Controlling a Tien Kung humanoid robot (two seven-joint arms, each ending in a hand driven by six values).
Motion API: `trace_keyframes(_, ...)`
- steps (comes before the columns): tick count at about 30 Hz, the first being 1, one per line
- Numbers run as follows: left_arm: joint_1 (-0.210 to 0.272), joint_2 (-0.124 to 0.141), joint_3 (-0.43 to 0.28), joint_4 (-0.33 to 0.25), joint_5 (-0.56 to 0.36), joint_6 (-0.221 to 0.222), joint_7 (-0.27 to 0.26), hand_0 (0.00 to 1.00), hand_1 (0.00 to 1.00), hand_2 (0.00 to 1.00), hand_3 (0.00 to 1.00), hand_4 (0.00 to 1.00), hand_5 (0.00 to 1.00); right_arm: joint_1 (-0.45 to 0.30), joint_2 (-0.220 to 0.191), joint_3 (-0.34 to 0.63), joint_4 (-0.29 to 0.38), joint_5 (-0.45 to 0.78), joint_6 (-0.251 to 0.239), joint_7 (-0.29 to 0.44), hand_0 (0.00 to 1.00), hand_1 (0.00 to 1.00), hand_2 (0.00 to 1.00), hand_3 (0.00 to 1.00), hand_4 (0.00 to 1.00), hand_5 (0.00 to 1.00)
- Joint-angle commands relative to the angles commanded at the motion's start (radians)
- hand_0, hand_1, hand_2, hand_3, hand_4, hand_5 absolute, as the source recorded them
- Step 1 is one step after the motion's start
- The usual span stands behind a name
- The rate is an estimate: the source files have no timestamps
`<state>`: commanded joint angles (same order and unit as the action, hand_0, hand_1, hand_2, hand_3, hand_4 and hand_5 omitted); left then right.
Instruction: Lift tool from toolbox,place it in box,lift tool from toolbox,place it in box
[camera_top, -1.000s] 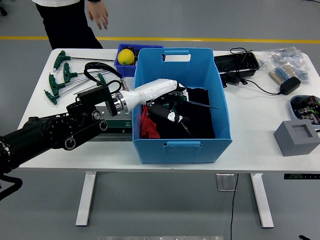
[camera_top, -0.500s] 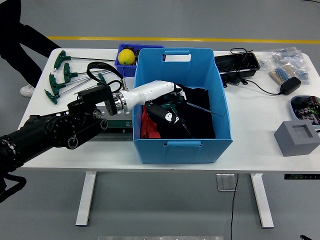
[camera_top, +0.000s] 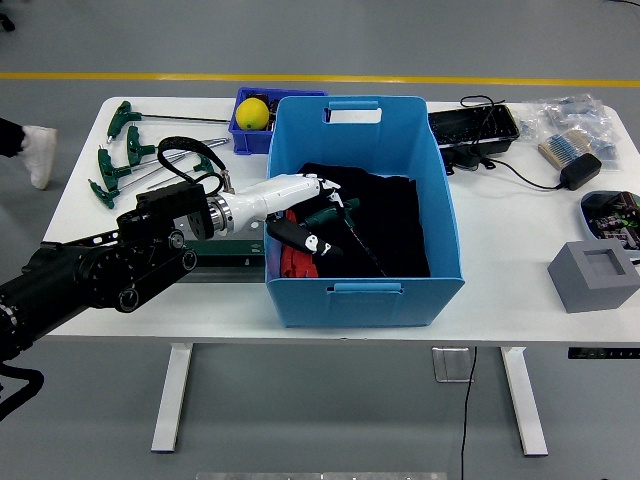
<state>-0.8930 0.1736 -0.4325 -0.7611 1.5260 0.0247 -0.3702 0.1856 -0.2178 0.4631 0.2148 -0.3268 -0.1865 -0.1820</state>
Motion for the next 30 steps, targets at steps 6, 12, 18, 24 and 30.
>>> trace_keyframes(6,0.116,0.029,-0.216,-0.107,-0.039,-0.018,0.042,0.988,0.929,0.979,0.796,0.933,0.592,0.0,0.002,-0.011,0.001,0.025,-0.005,0.007,0.651,0.623,0.693,0.558,0.765,0.667)
trace_keyframes(12,0.206,0.039,-0.43,-0.207,-0.092,-0.057,0.08,0.85,0.816,0.881,0.754,0.936,0.605,-0.001,0.004,-0.018,0.003,0.039,-0.008,0.01,0.651,0.623,0.693,0.558,0.765,0.667)
trace_keyframes(18,0.334,0.001,-0.633,-0.297,-0.241,-0.087,0.188,0.74,0.694,0.777,0.728,0.93,0.617,-0.001,0.004,-0.012,0.004,0.032,-0.01,0.008,0.651,0.623,0.694,0.558,0.765,0.668)
trace_keyframes(24,0.466,-0.072,-0.84,-0.376,-0.348,-0.034,0.285,0.726,0.694,0.754,0.713,0.922,0.626,-0.003,0.006,-0.02,0.005,0.048,-0.013,0.012,0.651,0.623,0.694,0.558,0.765,0.667)
trace_keyframes(30,0.561,-0.155,-1.041,-0.453,-0.318,-0.011,0.319,0.727,0.698,0.751,0.706,0.918,0.633,-0.003,0.006,-0.021,0.006,0.042,-0.013,0.011,0.651,0.623,0.694,0.558,0.765,0.668)
